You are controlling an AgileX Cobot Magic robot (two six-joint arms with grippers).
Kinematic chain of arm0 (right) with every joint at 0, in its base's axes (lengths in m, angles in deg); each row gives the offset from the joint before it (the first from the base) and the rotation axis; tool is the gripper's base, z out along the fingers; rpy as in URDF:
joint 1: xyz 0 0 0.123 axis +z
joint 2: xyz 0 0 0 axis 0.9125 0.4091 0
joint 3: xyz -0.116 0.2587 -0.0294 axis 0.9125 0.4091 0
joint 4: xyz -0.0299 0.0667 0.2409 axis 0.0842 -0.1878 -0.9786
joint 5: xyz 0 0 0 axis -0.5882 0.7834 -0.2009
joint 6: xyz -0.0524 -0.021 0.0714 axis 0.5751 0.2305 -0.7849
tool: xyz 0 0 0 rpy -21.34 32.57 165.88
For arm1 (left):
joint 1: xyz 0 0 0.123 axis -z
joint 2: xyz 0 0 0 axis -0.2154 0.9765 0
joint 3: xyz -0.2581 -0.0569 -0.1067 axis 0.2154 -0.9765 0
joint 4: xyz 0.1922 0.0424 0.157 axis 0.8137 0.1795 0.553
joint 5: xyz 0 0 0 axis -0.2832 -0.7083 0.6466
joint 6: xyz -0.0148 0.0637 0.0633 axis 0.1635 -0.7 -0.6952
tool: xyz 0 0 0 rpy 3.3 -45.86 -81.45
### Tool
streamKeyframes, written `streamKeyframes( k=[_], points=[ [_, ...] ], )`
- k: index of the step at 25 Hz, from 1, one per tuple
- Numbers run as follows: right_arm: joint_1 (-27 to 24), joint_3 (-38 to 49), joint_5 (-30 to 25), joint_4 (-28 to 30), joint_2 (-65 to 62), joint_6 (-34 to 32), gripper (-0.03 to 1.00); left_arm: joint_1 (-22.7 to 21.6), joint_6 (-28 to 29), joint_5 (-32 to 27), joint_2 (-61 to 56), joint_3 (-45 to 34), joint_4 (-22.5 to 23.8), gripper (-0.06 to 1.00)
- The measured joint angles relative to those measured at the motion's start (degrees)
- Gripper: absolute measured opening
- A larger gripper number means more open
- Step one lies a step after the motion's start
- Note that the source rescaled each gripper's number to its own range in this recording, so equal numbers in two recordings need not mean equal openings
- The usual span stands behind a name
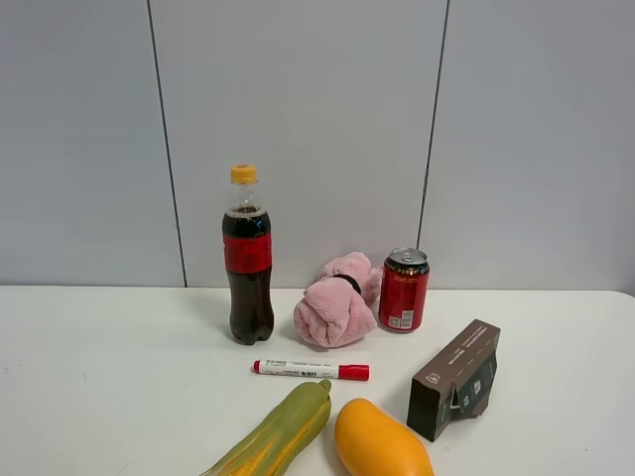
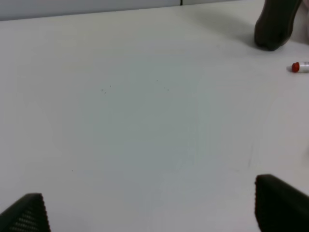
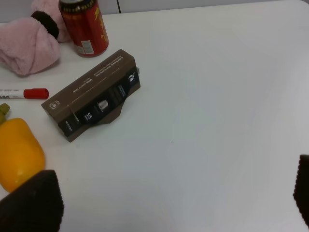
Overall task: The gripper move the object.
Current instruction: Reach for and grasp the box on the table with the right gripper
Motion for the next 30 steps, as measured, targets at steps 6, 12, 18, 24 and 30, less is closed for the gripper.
streamKeyframes(
  k=[6, 12, 18, 24, 30],
  points=[
    [0.0, 0.0, 0.0, 0.0, 0.0, 0.0, 1.0, 0.0, 0.04, 0.0, 0.0, 0.0, 0.0, 1.0],
    [0.0, -0.49, 0.0, -4.0, 0.17, 3.07, 1.0, 0.0, 0.04, 0.0, 0.0, 0.0, 0.0, 1.0],
    [0.0, -12.36, 1.36, -13.07, 10.94, 7.26, 1.0, 0.0, 0.04, 0.0, 0.0, 0.0, 0.0, 1.0],
    [0.0, -31.5, 1.32, -23.86, 33.82, 15.07, 1.0, 0.0, 0.04, 0.0, 0.0, 0.0, 0.0, 1.0],
    [0.0, -44.84, -3.07, -32.02, 54.68, 30.28, 0.99, 0.0, 0.04, 0.0, 0.0, 0.0, 0.0, 1.0]
  ],
)
